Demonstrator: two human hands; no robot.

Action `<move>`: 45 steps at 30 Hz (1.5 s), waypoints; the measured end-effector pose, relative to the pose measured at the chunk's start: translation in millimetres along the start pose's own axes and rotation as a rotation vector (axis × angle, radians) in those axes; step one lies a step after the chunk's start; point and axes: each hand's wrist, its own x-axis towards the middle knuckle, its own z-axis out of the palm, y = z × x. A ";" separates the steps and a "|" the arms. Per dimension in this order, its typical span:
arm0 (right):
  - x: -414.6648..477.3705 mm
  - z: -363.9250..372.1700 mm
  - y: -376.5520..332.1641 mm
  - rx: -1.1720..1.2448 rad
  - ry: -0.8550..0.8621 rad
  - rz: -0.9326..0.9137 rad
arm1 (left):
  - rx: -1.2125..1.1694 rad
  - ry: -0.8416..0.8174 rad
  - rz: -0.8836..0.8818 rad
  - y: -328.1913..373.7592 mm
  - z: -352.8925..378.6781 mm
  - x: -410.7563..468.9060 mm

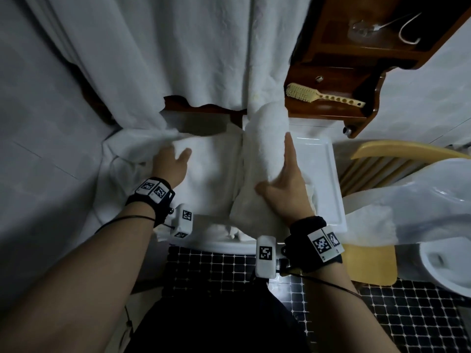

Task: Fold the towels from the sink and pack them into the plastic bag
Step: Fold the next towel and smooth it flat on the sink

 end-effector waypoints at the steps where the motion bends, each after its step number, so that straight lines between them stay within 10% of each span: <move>1: -1.9 6.4 -7.5 -0.026 -0.010 -0.023 | -0.045 -0.014 0.046 2.1 -4.8 2.9; 6: -0.3 52.7 -36.8 -0.086 -0.026 -0.147 | 0.099 -0.264 0.175 -11.4 -16.8 29.9; 16: 37.6 157.2 -23.5 -0.088 -0.371 -0.227 | -0.089 -0.255 -0.182 -57.8 -35.2 23.2; 20: 56.5 163.2 -5.4 -0.133 -0.323 -0.276 | -0.047 -0.300 -0.129 -59.5 -41.8 2.4; 27: 60.9 157.4 1.7 -0.133 -0.290 -0.267 | 0.223 -0.923 -0.097 -69.1 -45.7 -23.1; 31: 42.6 153.1 0.1 -0.357 -0.009 -0.399 | 0.199 -0.842 -0.150 -85.0 -22.8 -21.7; 35: 29.9 150.5 2.4 -0.515 0.411 0.009 | -0.009 -0.730 -0.188 -82.8 -17.8 -24.8; 39: 22.4 133.6 3.8 0.014 0.169 0.520 | -0.204 -0.645 -0.151 -76.4 -27.6 -26.5; 45: 37.0 118.3 -14.9 0.022 0.130 0.556 | -0.628 -0.638 -0.174 -61.6 -45.2 -33.6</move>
